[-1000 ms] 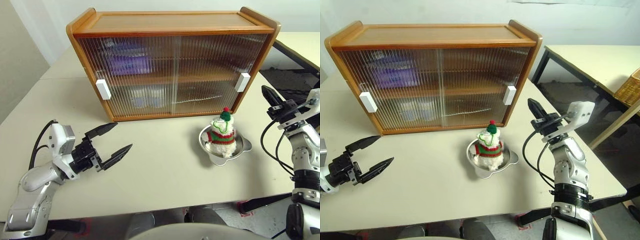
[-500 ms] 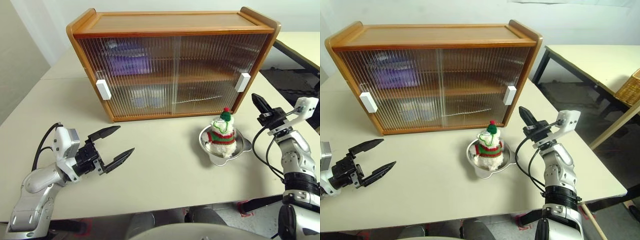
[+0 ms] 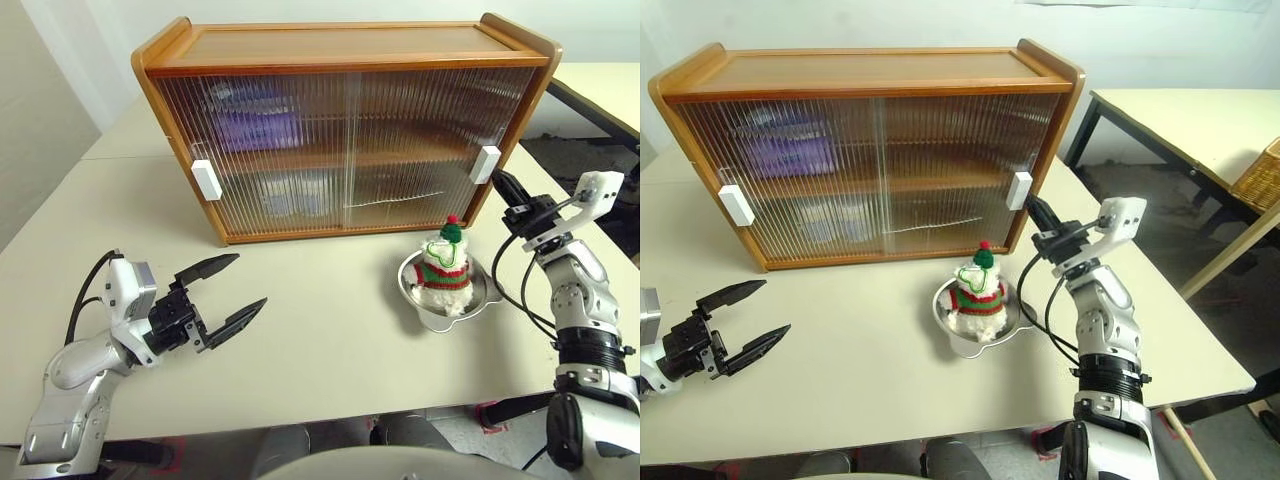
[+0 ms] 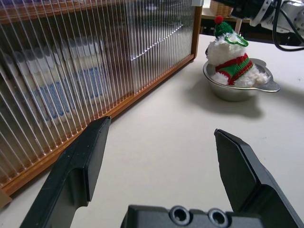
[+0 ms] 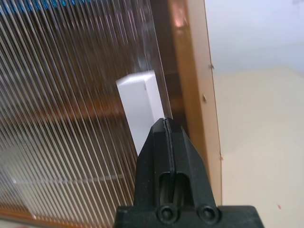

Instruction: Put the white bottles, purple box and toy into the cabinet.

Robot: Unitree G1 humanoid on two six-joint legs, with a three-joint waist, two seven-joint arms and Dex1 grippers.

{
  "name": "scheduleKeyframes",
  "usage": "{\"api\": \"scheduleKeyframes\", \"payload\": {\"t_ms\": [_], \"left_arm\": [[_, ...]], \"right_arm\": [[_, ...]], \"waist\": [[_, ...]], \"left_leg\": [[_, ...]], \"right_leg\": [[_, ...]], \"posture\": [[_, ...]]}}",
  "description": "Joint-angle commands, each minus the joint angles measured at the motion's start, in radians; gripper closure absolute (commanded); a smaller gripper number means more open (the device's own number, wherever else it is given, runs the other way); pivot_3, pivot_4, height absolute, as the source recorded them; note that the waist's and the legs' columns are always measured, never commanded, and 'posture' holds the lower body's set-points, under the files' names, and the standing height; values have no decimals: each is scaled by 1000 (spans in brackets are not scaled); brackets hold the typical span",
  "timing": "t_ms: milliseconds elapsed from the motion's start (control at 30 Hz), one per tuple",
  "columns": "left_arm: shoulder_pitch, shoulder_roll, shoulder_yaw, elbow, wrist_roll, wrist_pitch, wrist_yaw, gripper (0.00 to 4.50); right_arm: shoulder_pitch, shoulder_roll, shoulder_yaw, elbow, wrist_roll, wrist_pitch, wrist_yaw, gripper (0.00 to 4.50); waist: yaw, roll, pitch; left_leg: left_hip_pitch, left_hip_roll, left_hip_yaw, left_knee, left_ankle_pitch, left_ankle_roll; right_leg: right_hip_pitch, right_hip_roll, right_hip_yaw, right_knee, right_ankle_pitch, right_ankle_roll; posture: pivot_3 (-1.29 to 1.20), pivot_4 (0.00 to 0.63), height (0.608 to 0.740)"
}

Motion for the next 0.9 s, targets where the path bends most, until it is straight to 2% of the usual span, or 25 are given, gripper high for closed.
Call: {"api": "scheduleKeyframes", "payload": {"t_ms": [33, 900], "left_arm": [[1, -8, -15, 24, 9, -20, -8, 0], [-10, -13, -17, 18, 21, -36, 46, 0]], "right_arm": [[-14, 15, 37, -60, -6, 38, -22, 4483], [-82, 106, 233, -240, -7, 274, -100, 4483]], "waist": [[-1, 0, 0], [7, 0, 0]], "left_leg": [[0, 0, 0, 0, 0, 0], [1, 0, -1, -1, 0, 0]], "right_leg": [[0, 0, 0, 0, 0, 0], [-4, 0, -1, 0, 0, 1]], "posture": [[-22, 0, 740], [9, 0, 740]]}}
